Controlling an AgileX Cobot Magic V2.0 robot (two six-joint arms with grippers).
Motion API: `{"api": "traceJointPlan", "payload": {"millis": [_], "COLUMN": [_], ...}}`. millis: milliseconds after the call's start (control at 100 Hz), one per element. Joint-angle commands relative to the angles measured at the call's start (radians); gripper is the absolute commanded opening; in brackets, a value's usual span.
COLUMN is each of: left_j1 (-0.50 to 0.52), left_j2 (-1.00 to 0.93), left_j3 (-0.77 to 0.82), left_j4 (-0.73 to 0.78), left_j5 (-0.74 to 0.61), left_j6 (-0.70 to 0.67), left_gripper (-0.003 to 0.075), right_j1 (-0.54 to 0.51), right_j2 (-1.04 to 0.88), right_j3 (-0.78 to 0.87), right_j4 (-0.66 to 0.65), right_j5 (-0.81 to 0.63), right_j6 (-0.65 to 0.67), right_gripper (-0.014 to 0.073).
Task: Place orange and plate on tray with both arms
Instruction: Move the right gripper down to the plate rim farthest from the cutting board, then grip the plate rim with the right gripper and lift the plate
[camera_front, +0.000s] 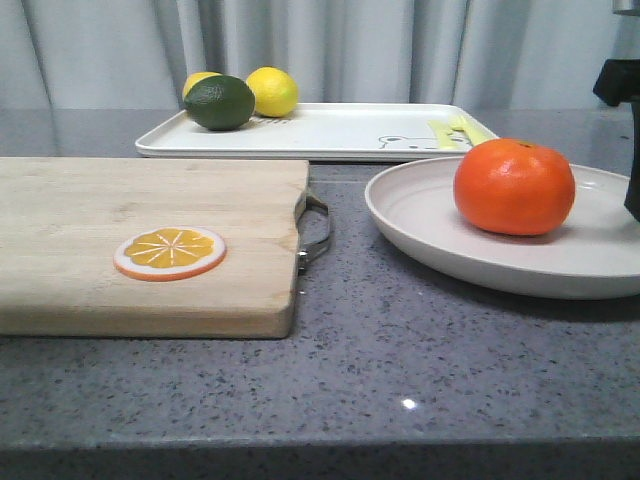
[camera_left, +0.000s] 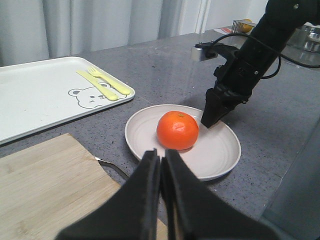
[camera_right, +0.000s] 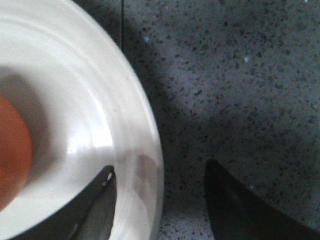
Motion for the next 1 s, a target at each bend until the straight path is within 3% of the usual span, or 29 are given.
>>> {"api": "traceJointPlan", "payload": {"millis": [0,200,530,710,990], "left_j1": [0.003,0.003,0.003,0.003,0.003], "left_j2": [-0.002,-0.002,-0.002,-0.002,-0.002], "left_j3": [-0.027,-0.019,-0.017,-0.017,-0.017], "left_j4": [-0.007,-0.007,-0.007,-0.007,-0.007], "left_j5": [-0.071,-0.07,-0.07,-0.07,-0.07], "left_j6": [0.003,0.003,0.003,0.003,0.003], "left_gripper": [-0.002,-0.002,-0.002,-0.002,-0.002], "right_j1": [-0.001,-0.001,-0.002,-0.002,-0.066], "right_j2": [-0.023,-0.019,-0.016,-0.016,-0.06], "right_j3": [-0.033,-0.033,-0.033,-0.033,-0.033], "right_j4": [0.007,0.007,0.007,0.021,0.149], "right_j5": [-0.022,-0.025,-0.023,-0.016,-0.012], "right_j6": [-0.014,-0.014,-0.014,-0.013,-0.046], "right_gripper": [0.0383,0.0158,-0.0063,-0.0067,-0.0067]}}
